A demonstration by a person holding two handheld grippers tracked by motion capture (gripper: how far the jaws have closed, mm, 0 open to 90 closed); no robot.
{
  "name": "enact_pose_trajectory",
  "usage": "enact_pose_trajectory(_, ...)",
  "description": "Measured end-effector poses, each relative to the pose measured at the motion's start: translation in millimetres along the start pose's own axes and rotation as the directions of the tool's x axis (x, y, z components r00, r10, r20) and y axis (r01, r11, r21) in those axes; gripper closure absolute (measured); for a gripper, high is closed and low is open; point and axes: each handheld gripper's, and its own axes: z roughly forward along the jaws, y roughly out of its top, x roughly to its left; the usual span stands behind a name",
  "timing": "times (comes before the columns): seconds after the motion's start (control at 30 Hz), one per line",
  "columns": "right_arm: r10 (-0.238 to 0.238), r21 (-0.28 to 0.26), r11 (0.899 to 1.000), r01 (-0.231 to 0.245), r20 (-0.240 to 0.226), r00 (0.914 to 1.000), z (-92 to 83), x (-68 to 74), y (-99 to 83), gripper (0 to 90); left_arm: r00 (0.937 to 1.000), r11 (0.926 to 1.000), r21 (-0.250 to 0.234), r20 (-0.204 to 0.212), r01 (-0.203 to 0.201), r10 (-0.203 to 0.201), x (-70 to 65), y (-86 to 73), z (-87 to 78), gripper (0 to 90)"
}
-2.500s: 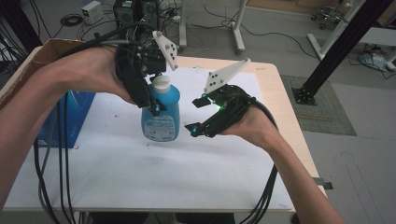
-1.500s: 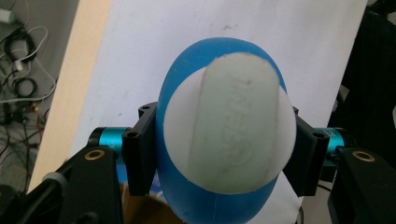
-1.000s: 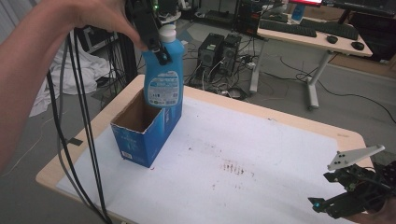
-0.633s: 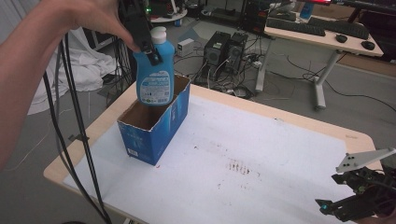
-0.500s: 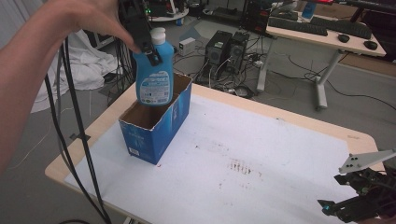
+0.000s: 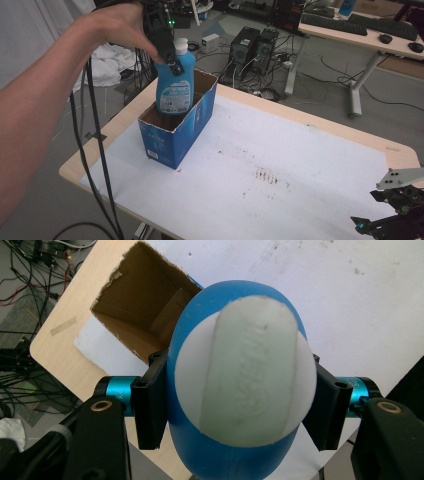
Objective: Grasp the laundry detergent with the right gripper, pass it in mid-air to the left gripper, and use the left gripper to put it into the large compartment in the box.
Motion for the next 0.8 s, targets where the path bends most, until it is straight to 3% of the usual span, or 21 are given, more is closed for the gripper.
enact_pose_trajectory(0.33,0.005,0.01,1.0,-0.005,0.003,1.0,3.6,0.7,-3.3,13.6,0.9995,0.9997,0.02,0.028,-0.014,0.014,-0.6,-10.2,37.0,37.8)
enact_pose_trajectory(0.53,-0.001,0.014,1.0,0.001,0.002,1.0,5.2,2.3,-3.1,13.6,0.9976,0.9978,0.04,0.046,-0.053,0.051,-1.9,-14.2,60.2,37.9)
enact_pose_trajectory(0.8,-0.005,0.024,1.0,0.005,-0.001,1.0,8.6,3.3,-4.4,13.6,0.9898,0.9902,0.047,0.062,-0.131,0.128,-0.8,-21.9,86.1,37.9)
